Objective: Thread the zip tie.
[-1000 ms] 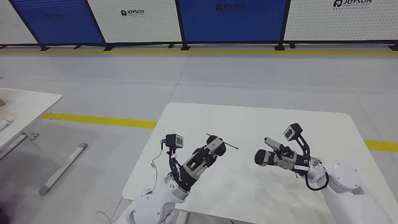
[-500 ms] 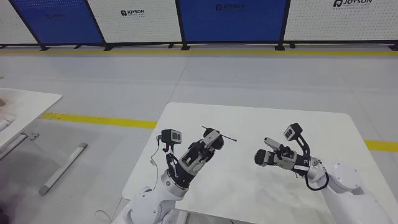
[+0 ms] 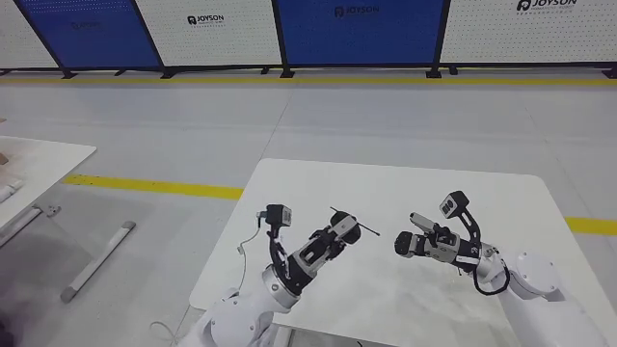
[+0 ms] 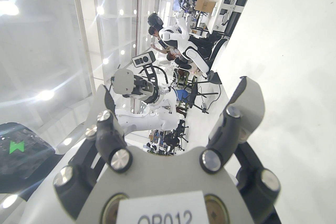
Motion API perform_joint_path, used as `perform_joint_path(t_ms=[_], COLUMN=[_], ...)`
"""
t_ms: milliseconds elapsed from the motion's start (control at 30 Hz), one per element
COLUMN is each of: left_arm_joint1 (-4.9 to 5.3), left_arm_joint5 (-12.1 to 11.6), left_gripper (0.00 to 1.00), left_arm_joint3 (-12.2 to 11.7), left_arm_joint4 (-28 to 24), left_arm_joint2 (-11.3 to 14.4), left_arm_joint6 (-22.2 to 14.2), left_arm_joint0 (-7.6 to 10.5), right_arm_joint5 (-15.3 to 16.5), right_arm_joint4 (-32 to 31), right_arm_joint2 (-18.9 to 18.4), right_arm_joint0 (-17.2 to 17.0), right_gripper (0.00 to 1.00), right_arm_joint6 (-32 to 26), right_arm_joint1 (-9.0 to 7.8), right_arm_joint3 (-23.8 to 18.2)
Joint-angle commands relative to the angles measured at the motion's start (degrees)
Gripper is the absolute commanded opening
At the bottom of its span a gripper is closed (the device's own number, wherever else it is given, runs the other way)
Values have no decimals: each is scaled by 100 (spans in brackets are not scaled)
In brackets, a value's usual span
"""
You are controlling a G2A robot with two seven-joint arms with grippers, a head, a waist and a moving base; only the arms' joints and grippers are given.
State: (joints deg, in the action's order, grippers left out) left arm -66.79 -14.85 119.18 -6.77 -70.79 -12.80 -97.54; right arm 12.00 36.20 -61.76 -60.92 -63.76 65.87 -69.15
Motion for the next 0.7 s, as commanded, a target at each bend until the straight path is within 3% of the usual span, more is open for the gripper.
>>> perform_joint_path(t_ms=[0,300,667], left_arm_joint1=[9,44,44], left_arm_joint5=[66,248,269], left_gripper=[0,0,0], left_arm_joint3=[-85,-398,-424], left_arm_joint4=[238,985,1035], left_arm_joint2=[38,153,171], left_arm_joint6=[-89,-250,-217], left_arm_joint0=[8,-14,-10], right_arm_joint5=[0,0,0], right_arm_joint4=[0,0,0], right_arm_joint2=[0,0,0], right_arm_joint0=[0,0,0], right_gripper=[100,100,100], right_arm_joint6=[0,0,0], right_arm_joint1=[0,0,0], right_arm_joint3=[0,0,0])
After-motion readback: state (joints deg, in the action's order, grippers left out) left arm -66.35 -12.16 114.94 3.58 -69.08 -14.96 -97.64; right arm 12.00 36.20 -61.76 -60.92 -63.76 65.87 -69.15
